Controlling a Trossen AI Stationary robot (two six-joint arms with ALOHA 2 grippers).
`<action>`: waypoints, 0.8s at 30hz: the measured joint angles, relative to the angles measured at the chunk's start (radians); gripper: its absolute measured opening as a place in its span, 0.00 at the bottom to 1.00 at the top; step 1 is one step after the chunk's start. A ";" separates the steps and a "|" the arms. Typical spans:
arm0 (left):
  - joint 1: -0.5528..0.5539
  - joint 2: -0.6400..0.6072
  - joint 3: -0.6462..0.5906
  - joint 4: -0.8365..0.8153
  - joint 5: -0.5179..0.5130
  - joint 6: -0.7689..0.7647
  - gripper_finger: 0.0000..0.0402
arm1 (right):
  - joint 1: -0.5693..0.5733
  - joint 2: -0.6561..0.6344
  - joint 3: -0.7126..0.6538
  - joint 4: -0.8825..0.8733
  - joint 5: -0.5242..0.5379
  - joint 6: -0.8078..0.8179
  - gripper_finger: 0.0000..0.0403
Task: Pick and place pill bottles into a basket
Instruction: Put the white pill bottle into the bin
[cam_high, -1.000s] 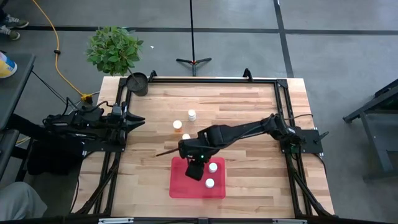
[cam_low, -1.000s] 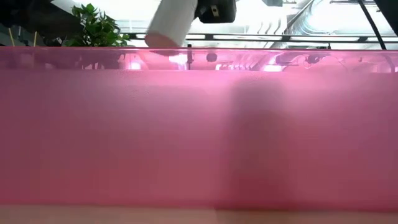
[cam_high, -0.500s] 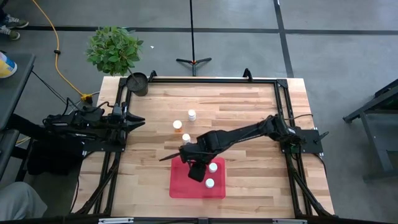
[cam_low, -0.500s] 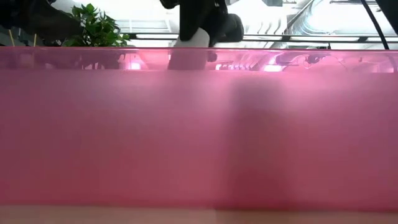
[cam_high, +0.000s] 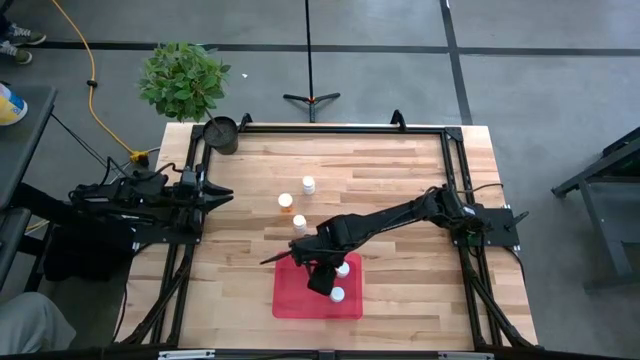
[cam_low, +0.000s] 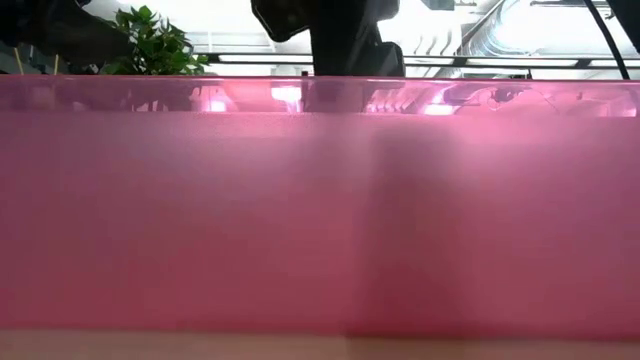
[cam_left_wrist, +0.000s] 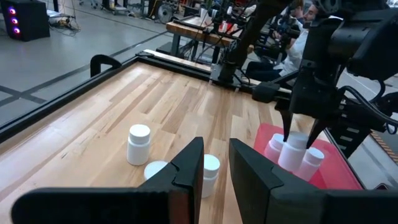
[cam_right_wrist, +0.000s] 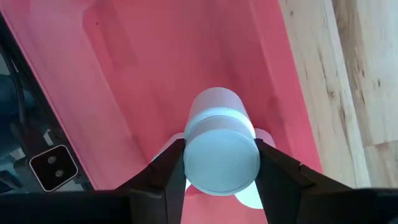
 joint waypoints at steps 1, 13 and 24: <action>0.000 0.000 0.000 0.000 0.000 0.000 0.28 | -0.002 0.000 0.000 0.003 0.001 -0.006 0.36; 0.000 0.000 0.000 0.000 0.006 0.000 0.28 | -0.017 0.017 0.000 0.026 -0.005 -0.046 0.36; 0.000 0.000 0.000 0.000 0.004 0.000 0.28 | -0.021 0.028 0.000 0.018 -0.021 -0.075 0.36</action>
